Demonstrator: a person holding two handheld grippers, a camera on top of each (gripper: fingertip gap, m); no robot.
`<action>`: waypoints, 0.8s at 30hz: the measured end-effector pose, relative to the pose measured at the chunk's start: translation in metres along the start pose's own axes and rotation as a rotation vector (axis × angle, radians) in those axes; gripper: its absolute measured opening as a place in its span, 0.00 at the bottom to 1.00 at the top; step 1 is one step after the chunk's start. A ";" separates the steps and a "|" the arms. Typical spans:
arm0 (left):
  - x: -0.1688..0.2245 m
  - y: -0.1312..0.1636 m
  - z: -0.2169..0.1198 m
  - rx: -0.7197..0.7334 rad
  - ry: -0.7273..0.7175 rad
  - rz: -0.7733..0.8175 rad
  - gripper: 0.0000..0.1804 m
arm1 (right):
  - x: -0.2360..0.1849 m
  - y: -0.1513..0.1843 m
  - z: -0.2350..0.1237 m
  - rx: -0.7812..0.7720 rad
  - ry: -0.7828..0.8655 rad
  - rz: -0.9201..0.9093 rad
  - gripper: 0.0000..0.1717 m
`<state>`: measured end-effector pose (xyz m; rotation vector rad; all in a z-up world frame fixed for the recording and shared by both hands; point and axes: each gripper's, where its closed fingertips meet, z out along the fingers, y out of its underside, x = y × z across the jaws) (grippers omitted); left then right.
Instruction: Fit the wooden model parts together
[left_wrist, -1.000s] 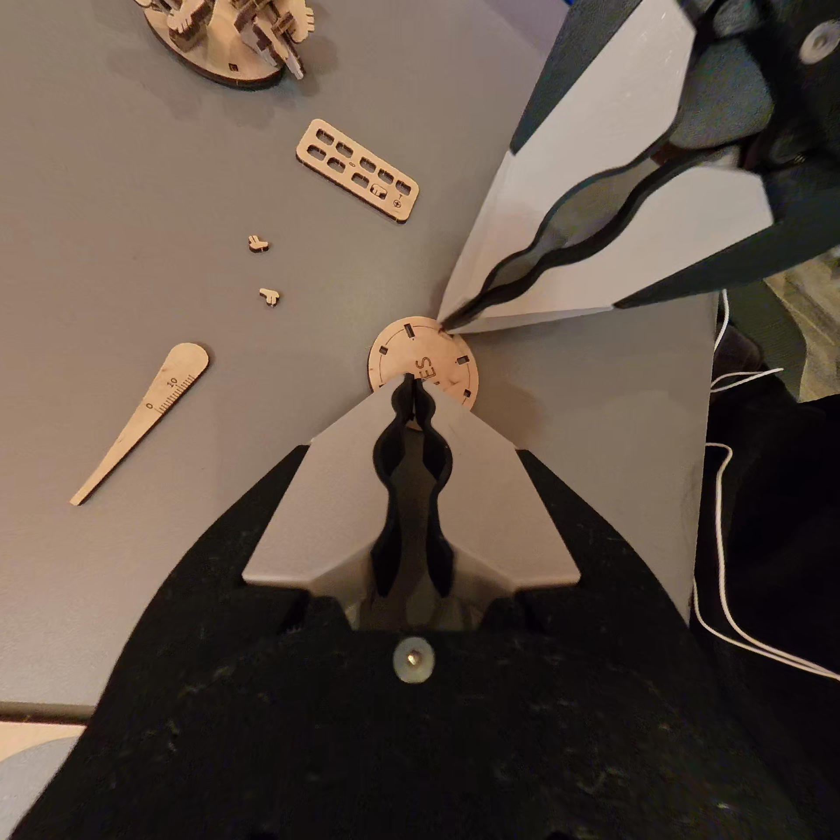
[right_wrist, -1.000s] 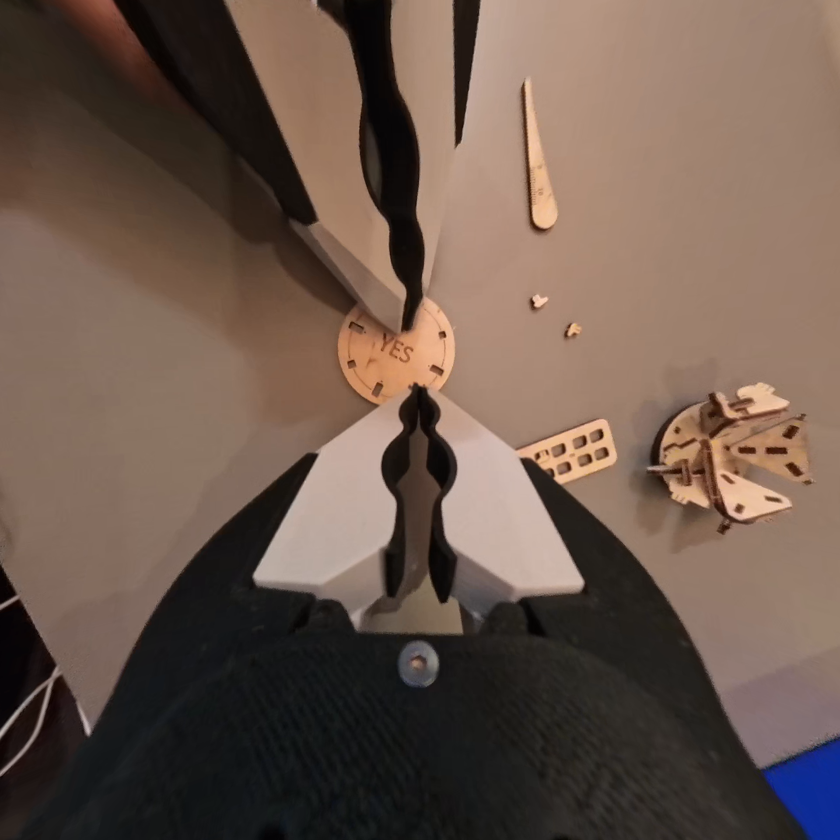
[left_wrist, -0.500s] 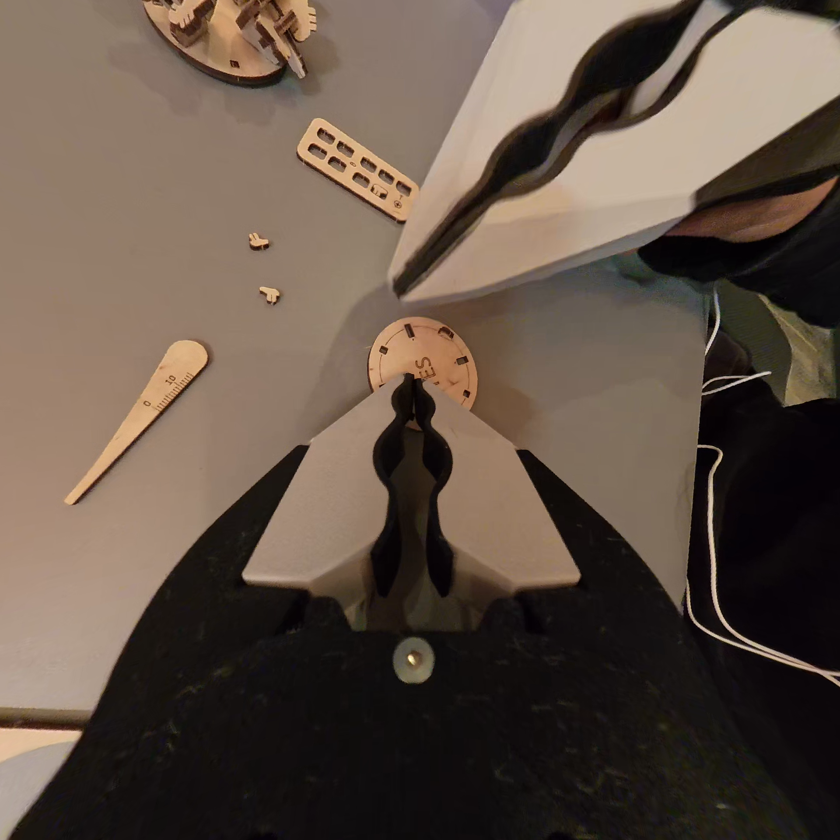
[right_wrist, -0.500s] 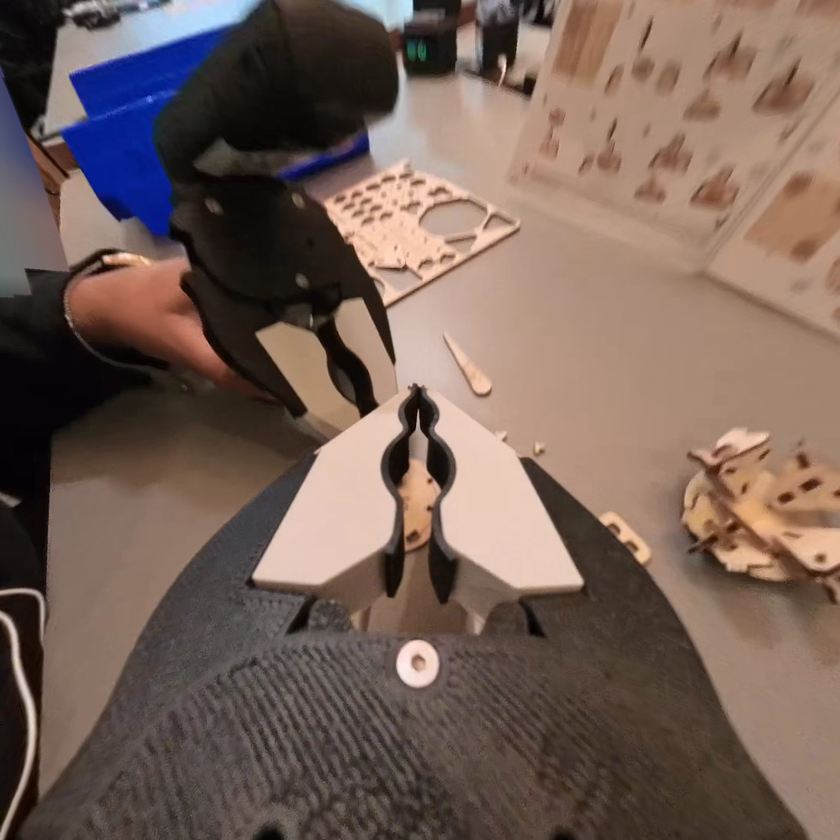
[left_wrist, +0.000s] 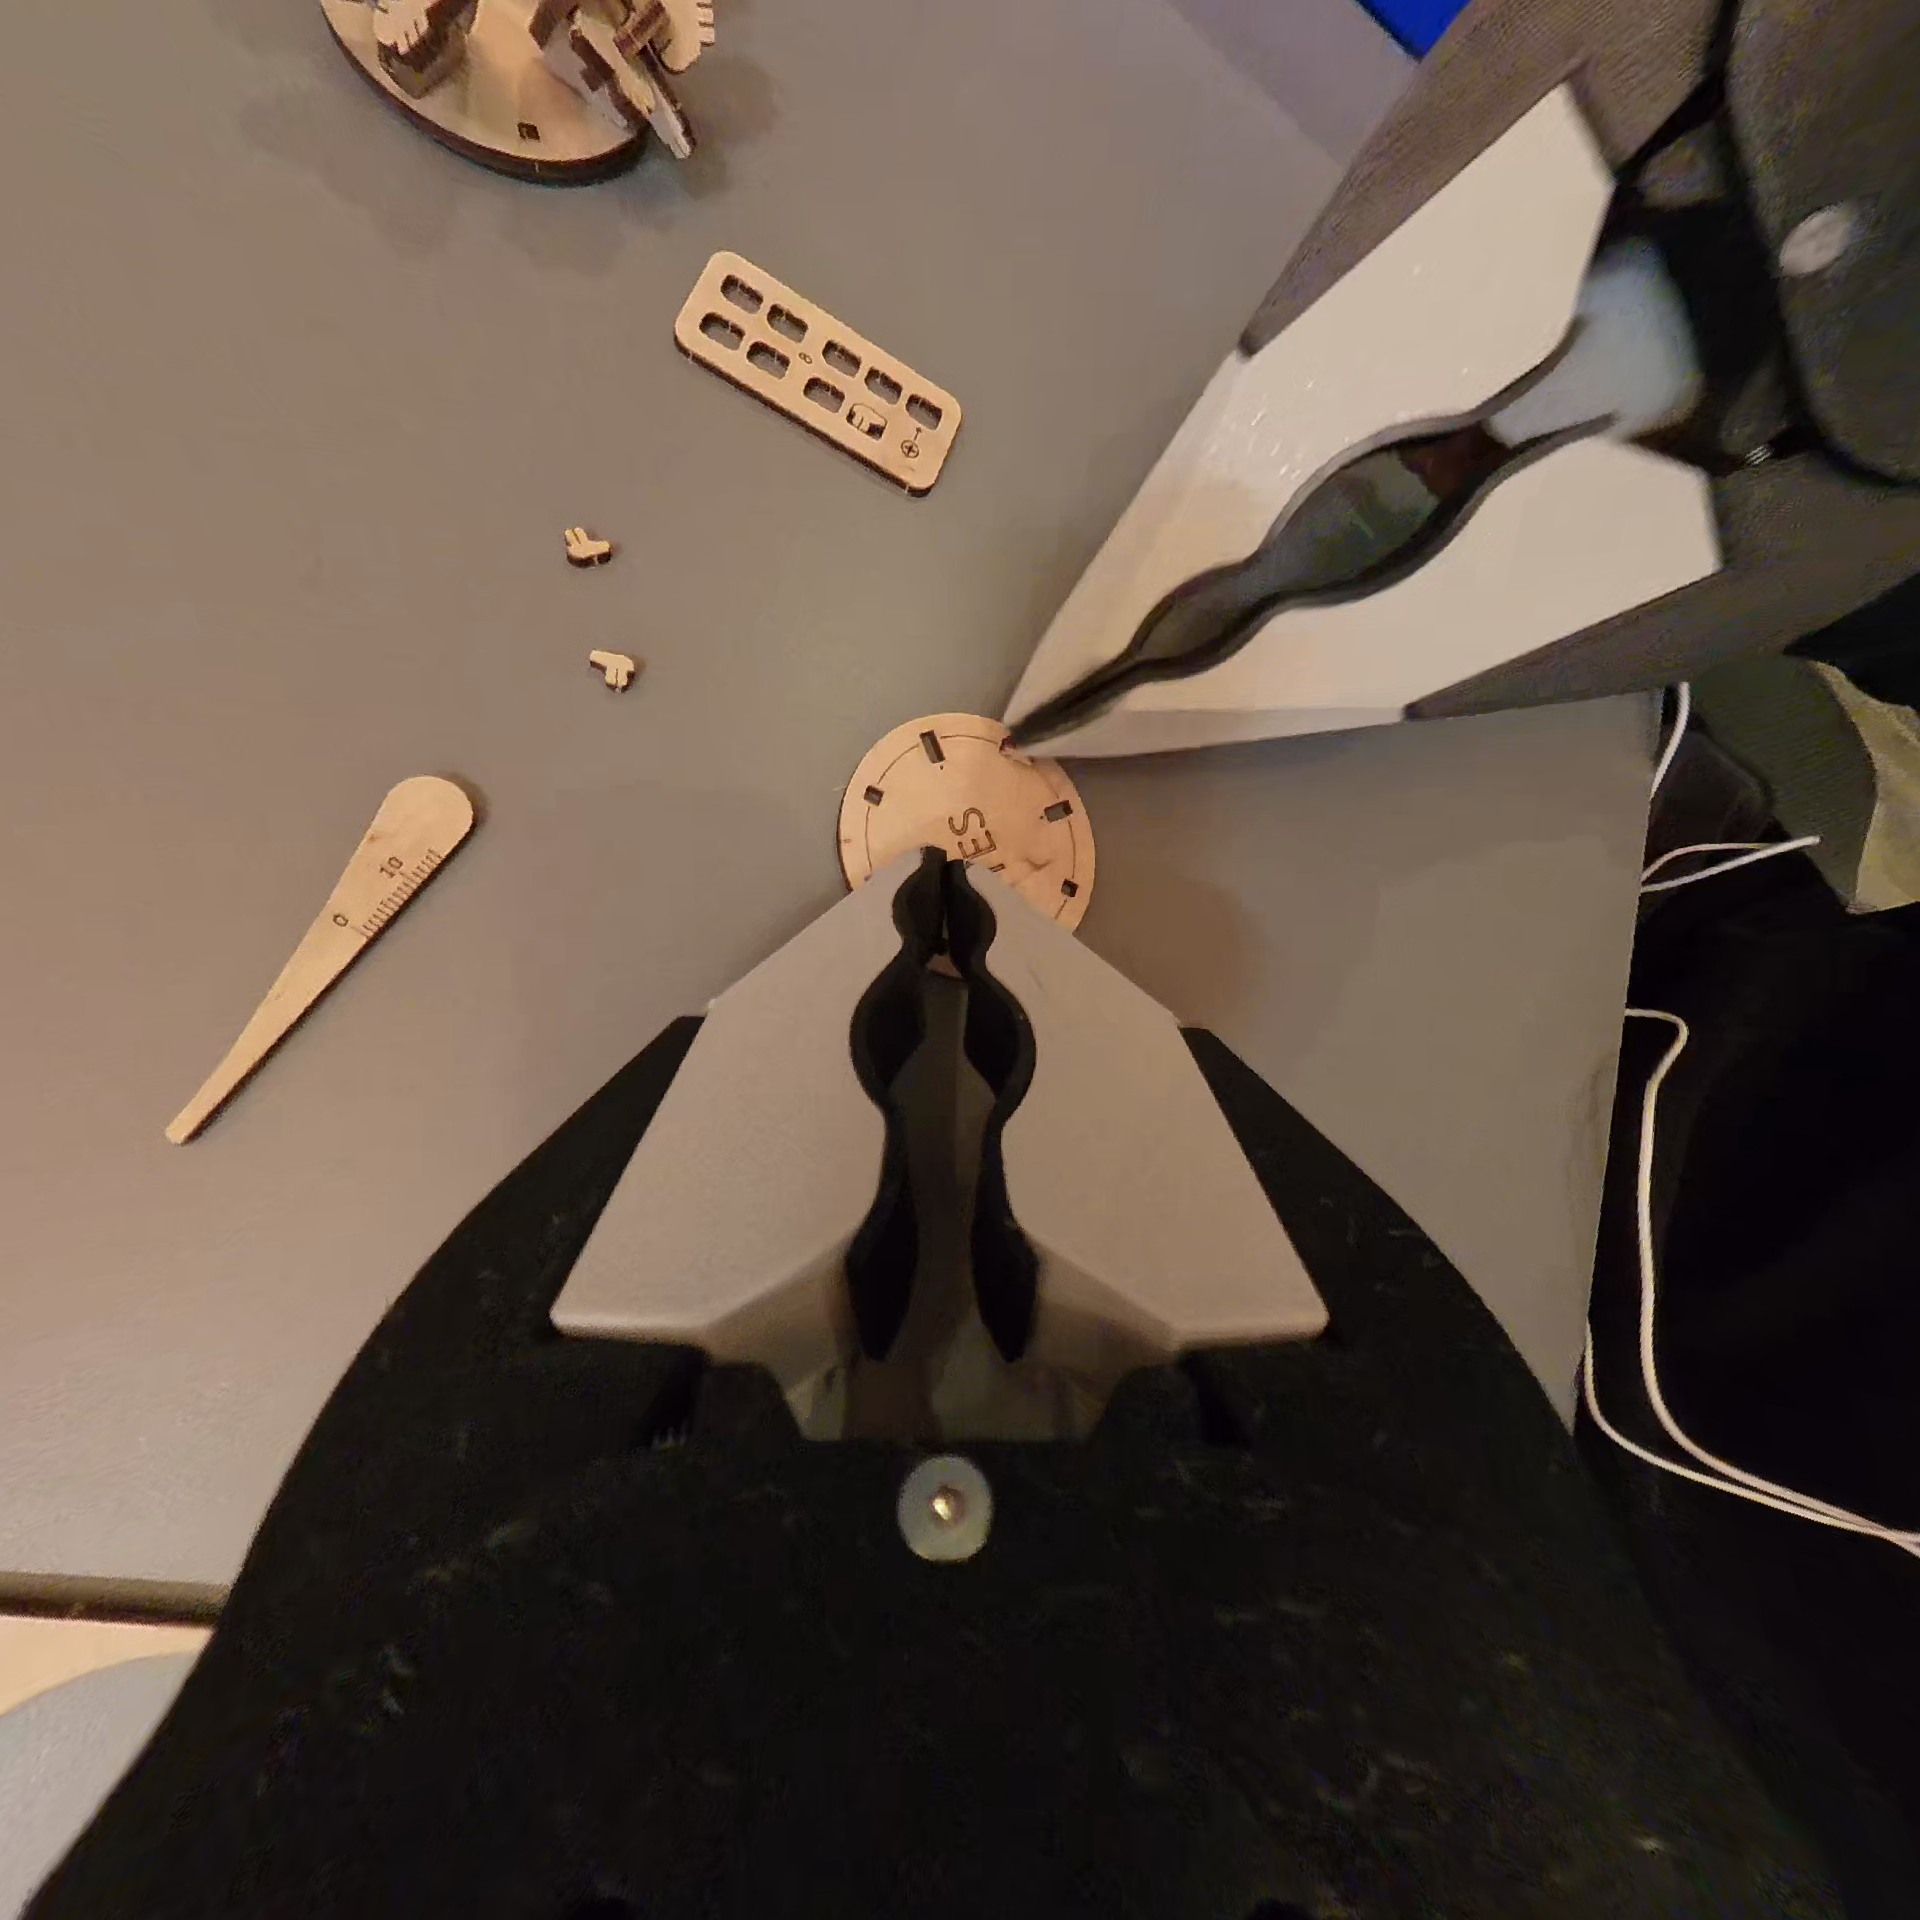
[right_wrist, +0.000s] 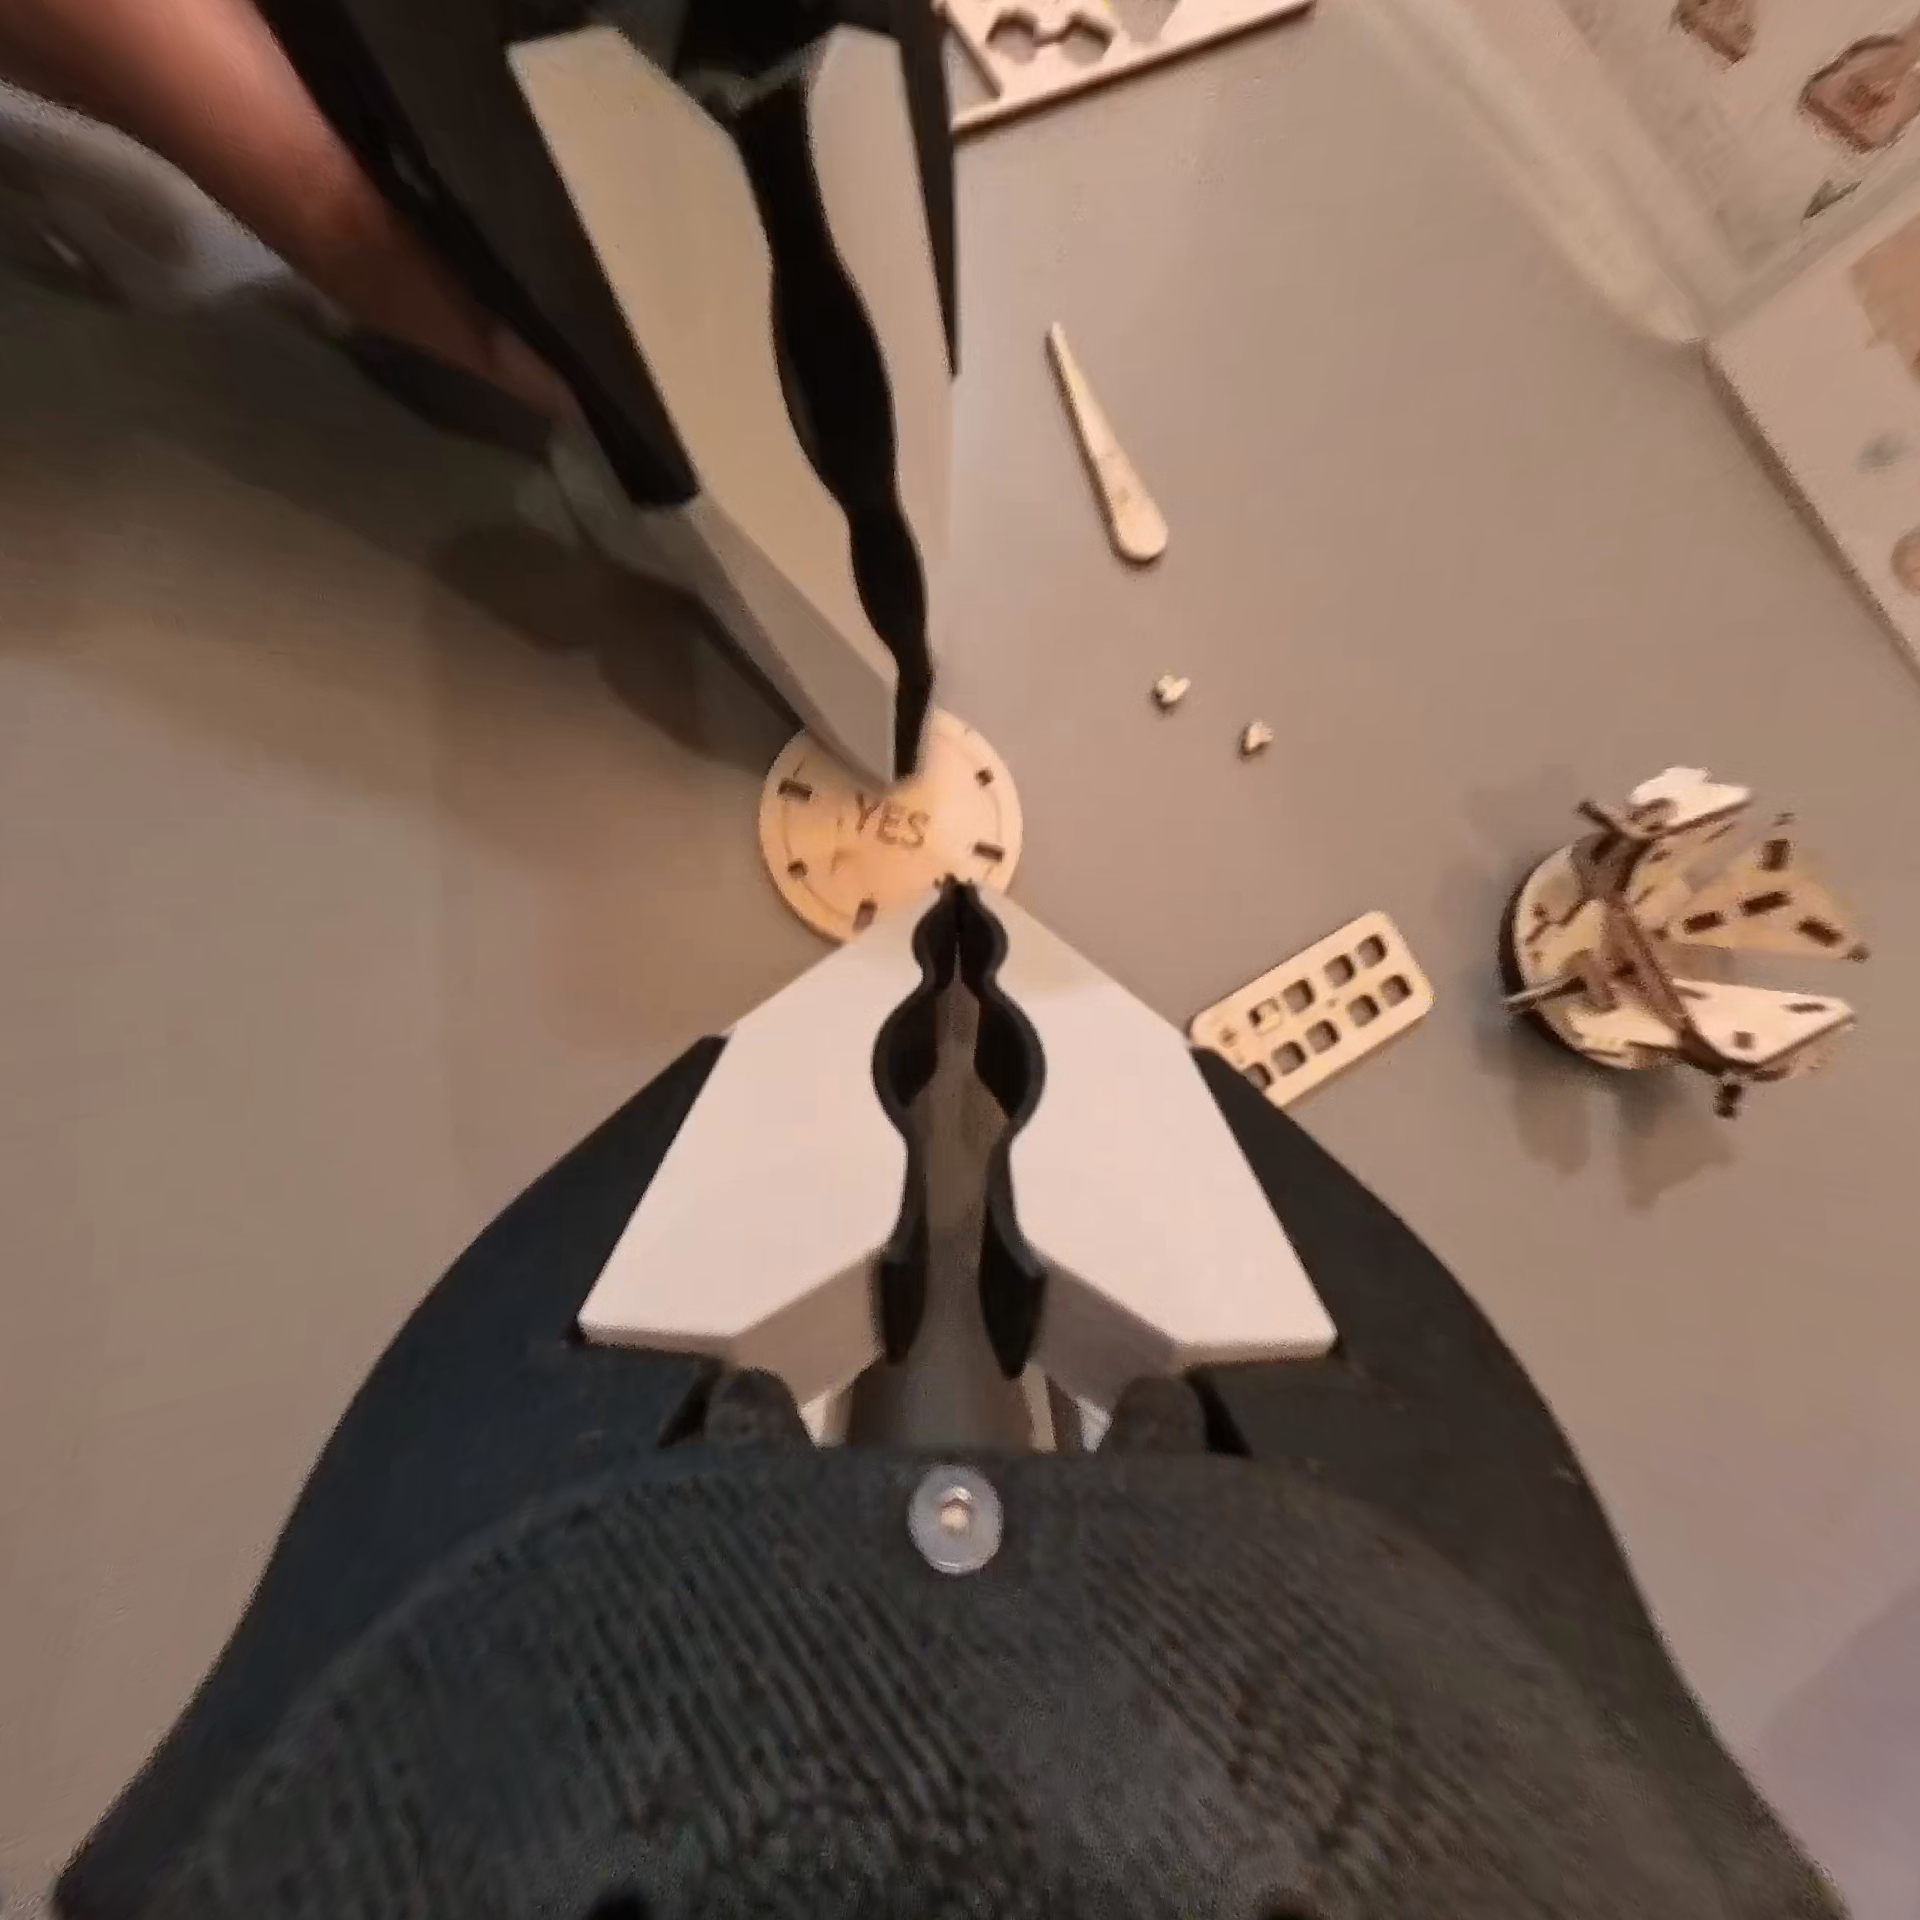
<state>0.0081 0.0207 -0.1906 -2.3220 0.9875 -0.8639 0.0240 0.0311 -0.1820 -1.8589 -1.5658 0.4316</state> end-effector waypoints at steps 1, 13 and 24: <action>0.000 0.000 0.000 -0.006 -0.005 -0.012 0.01 | 0.003 0.000 -0.001 -0.009 0.005 0.011 0.00; 0.001 0.003 -0.001 -0.035 0.000 -0.036 0.01 | 0.001 -0.011 -0.009 0.062 0.049 -0.045 0.00; 0.002 0.004 -0.001 -0.041 0.003 -0.029 0.01 | 0.003 -0.001 0.006 0.007 0.015 0.033 0.00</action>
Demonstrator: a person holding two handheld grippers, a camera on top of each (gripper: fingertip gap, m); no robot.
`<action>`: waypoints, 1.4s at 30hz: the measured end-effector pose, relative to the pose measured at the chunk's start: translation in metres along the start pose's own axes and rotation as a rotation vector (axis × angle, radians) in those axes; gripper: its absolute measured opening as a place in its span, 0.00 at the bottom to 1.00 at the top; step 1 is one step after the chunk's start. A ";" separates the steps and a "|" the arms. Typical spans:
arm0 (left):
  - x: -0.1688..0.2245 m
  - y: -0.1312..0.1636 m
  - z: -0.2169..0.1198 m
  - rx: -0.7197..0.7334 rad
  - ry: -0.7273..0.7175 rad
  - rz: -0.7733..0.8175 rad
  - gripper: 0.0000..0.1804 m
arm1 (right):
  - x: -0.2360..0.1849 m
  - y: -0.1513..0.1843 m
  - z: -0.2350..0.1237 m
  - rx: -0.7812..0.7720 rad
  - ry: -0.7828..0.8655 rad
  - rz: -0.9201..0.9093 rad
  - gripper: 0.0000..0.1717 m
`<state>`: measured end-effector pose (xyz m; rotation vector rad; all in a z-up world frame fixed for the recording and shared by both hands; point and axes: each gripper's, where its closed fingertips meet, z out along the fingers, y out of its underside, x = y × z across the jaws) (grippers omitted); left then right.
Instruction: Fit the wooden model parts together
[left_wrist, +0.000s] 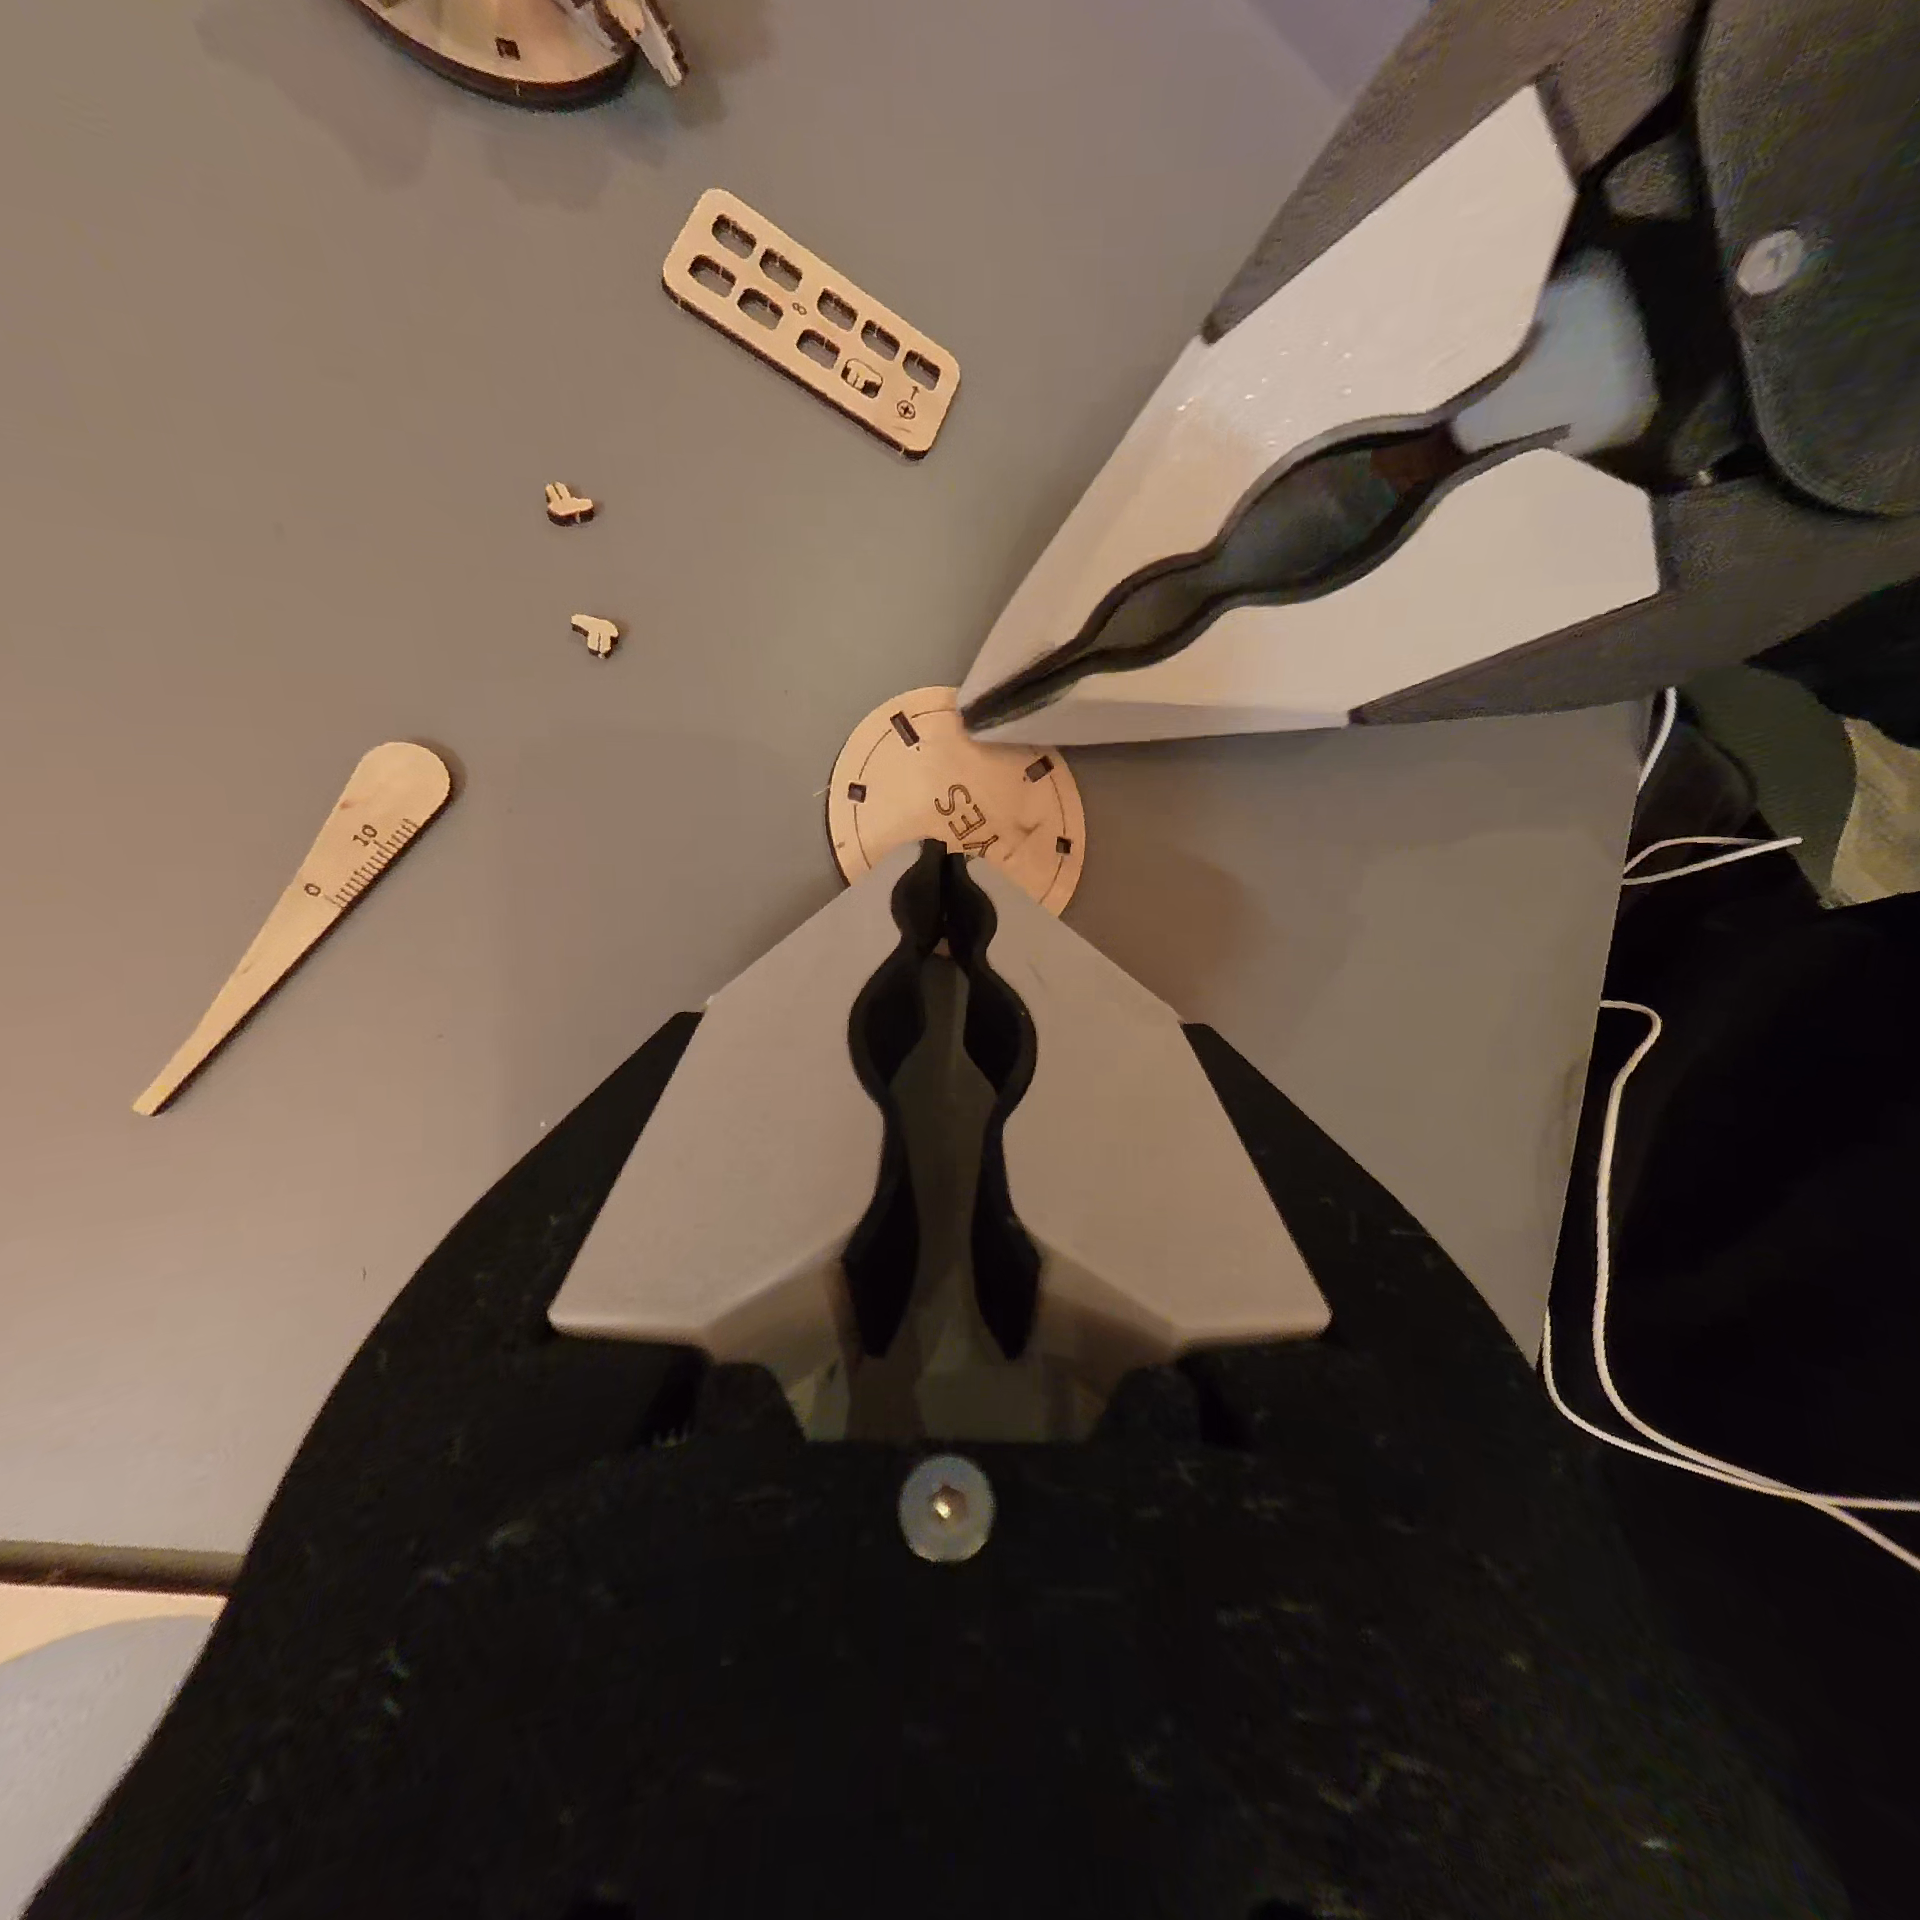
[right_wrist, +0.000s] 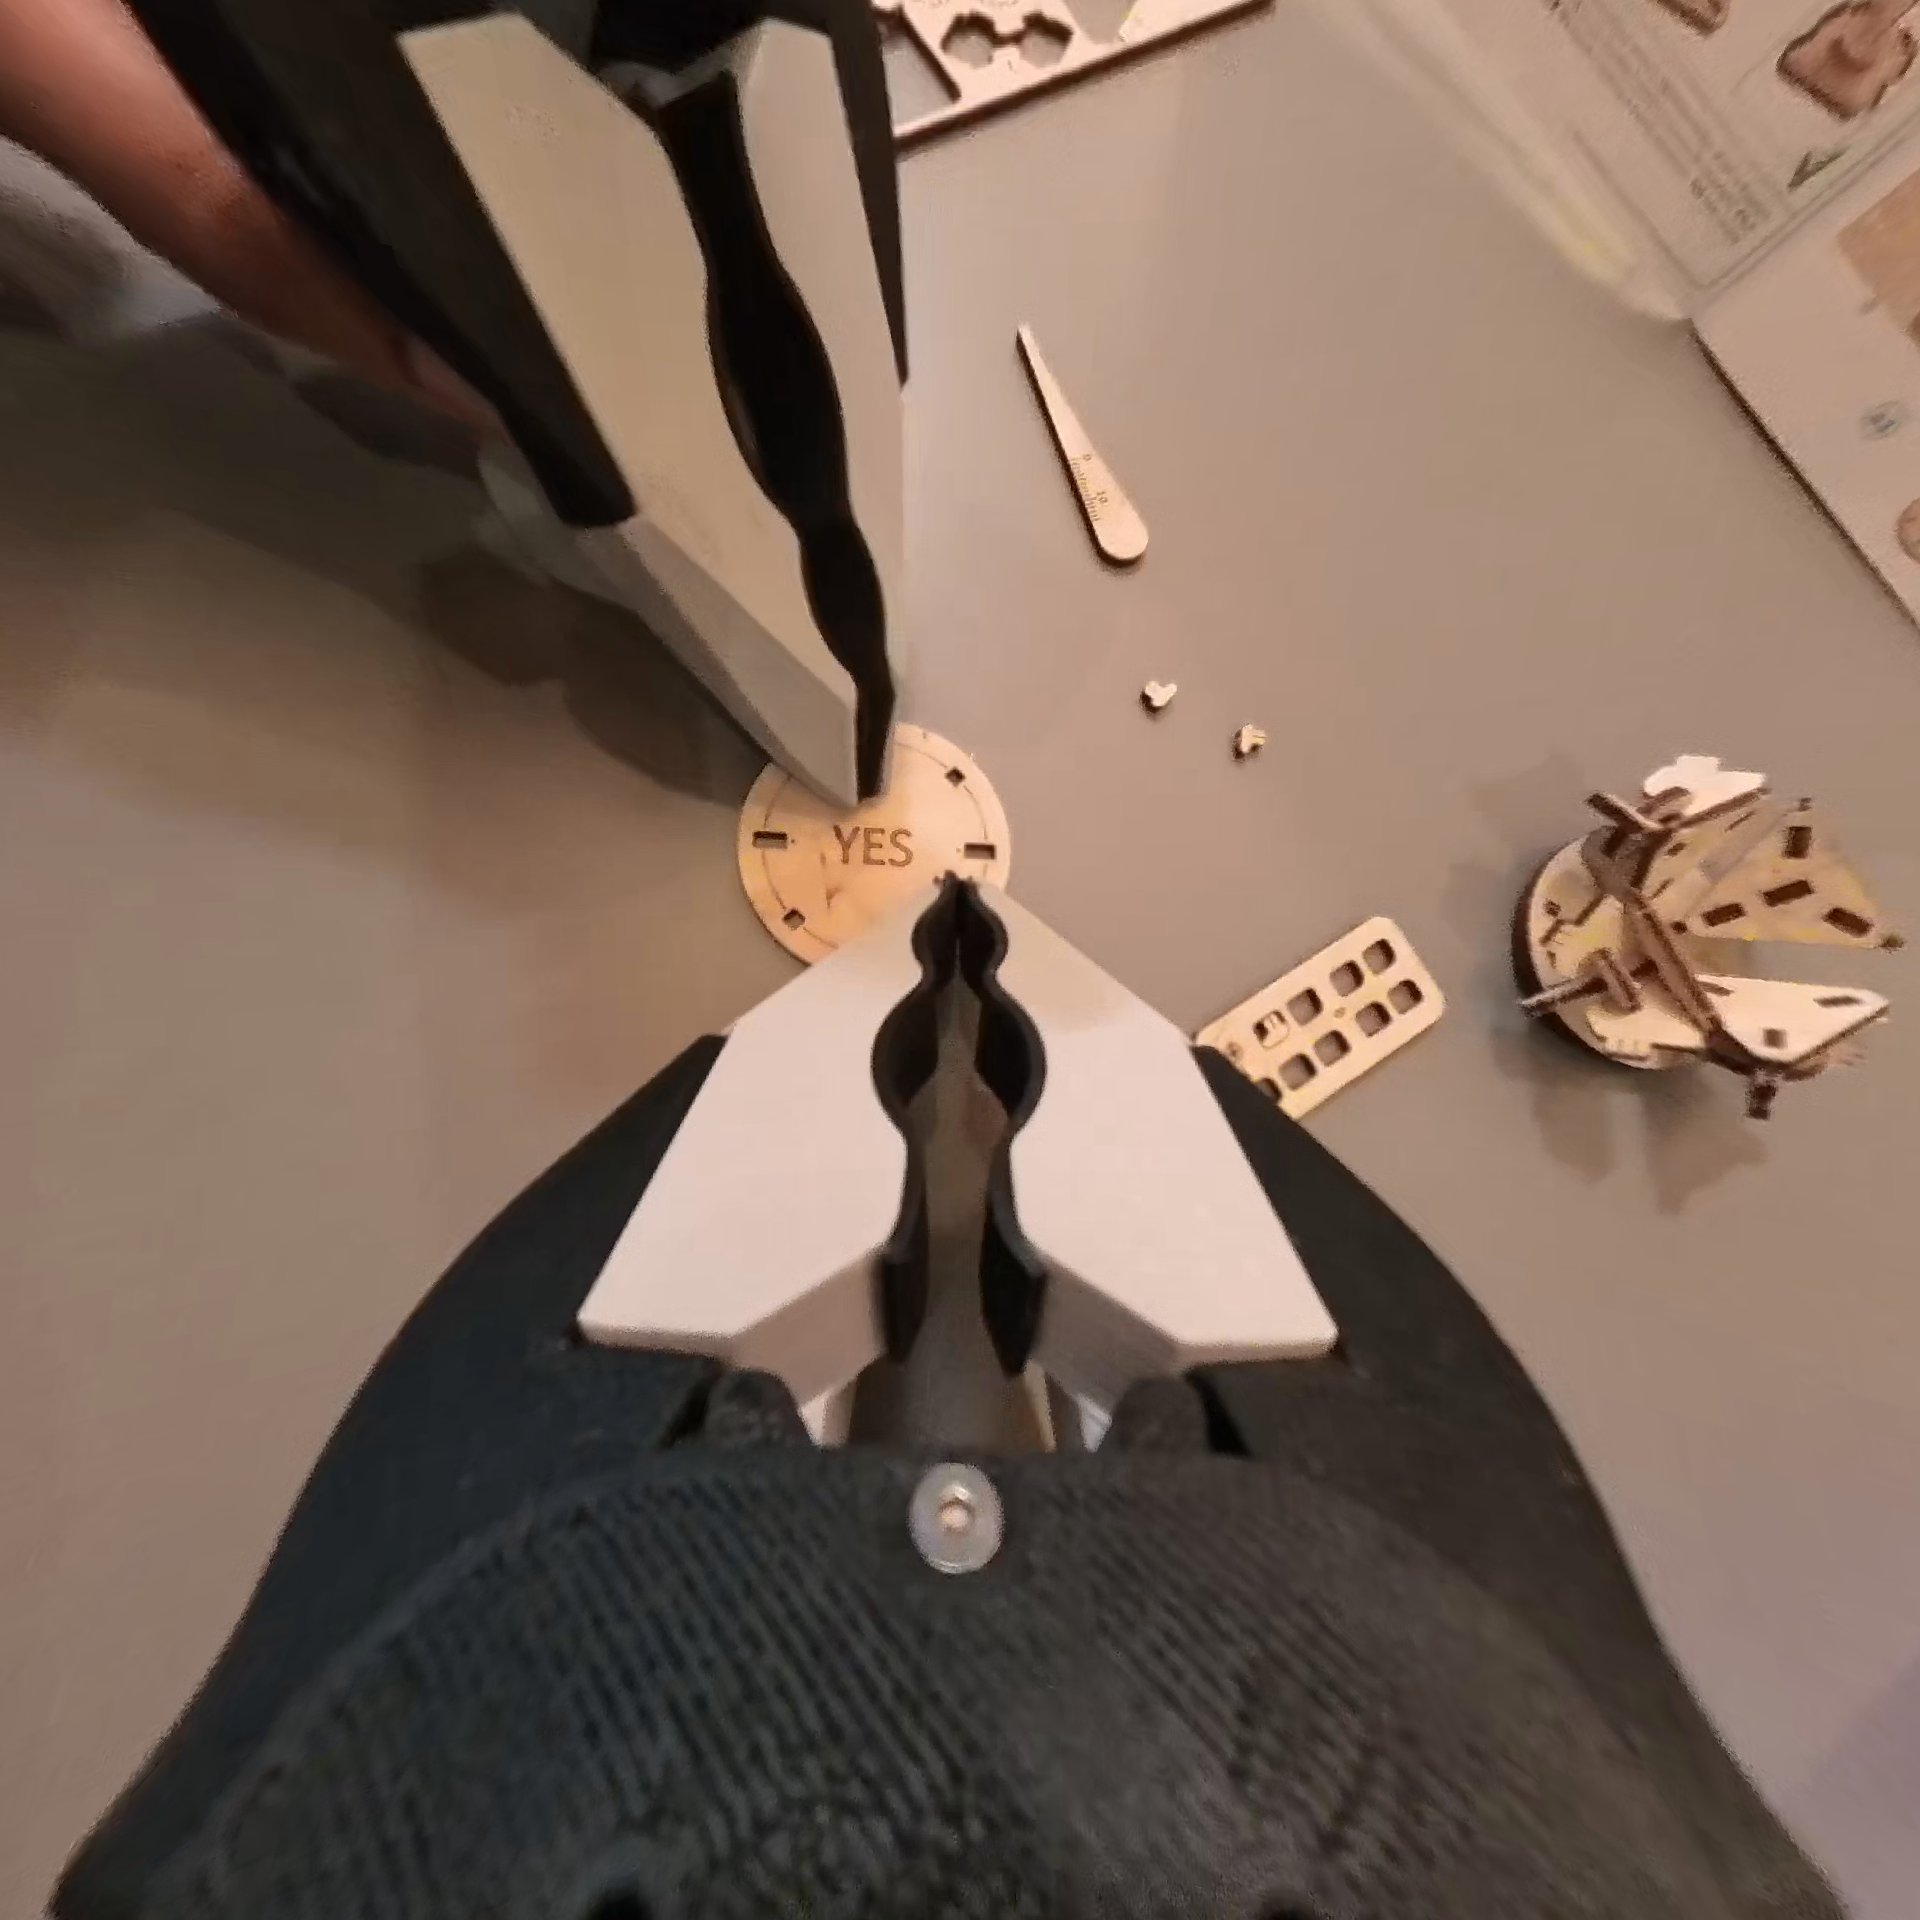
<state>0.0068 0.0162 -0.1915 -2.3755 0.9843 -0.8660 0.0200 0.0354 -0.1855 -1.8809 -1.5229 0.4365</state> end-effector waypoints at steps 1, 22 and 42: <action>0.000 0.000 0.000 0.000 -0.001 0.002 0.01 | 0.002 0.000 0.000 -0.007 0.000 0.006 0.00; 0.001 0.000 0.000 0.004 0.020 -0.010 0.01 | 0.009 -0.001 -0.008 0.023 0.028 0.056 0.00; 0.003 0.000 0.000 0.006 0.038 -0.016 0.01 | 0.013 -0.009 -0.014 0.063 0.052 0.105 0.00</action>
